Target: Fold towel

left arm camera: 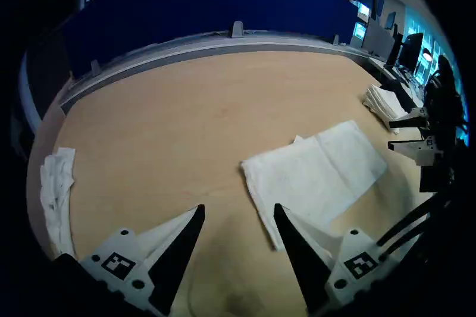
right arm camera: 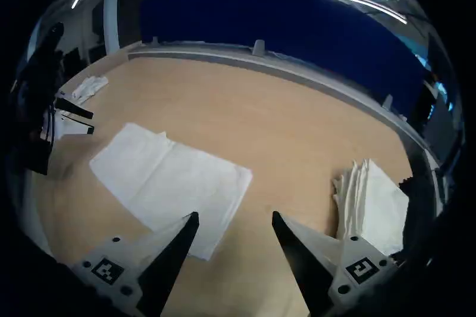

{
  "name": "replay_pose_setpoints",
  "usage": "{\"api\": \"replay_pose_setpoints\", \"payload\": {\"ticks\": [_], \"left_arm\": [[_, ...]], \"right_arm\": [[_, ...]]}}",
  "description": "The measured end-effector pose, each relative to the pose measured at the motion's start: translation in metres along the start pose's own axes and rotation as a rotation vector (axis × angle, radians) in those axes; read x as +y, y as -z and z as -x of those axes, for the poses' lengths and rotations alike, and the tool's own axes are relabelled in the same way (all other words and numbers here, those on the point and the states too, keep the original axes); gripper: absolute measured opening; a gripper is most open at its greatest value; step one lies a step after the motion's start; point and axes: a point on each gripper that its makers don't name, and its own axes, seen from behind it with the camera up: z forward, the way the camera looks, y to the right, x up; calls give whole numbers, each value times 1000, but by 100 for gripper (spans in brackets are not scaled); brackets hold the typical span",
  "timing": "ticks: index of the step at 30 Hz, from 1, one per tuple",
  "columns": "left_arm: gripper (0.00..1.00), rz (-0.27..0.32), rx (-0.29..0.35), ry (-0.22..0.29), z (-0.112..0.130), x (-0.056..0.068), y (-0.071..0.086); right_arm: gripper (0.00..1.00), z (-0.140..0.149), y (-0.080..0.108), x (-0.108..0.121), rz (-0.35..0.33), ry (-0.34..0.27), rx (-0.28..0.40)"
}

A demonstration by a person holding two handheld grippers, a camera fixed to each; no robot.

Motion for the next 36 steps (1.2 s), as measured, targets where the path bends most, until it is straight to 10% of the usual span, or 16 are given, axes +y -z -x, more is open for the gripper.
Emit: {"api": "replay_pose_setpoints", "payload": {"ticks": [12, 29, 36], "left_arm": [[85, -28, -8, 41, 41, 1, 32], [86, -174, 33, 169, 69, -37, 91], [86, -222, 28, 223, 92, -51, 111]], "right_arm": [[95, 18, 20, -11, -10, -1, -13], [94, 30, 11, -37, -127, 124, -56], [74, 36, 1, -46, -164, 167, -83]]}}
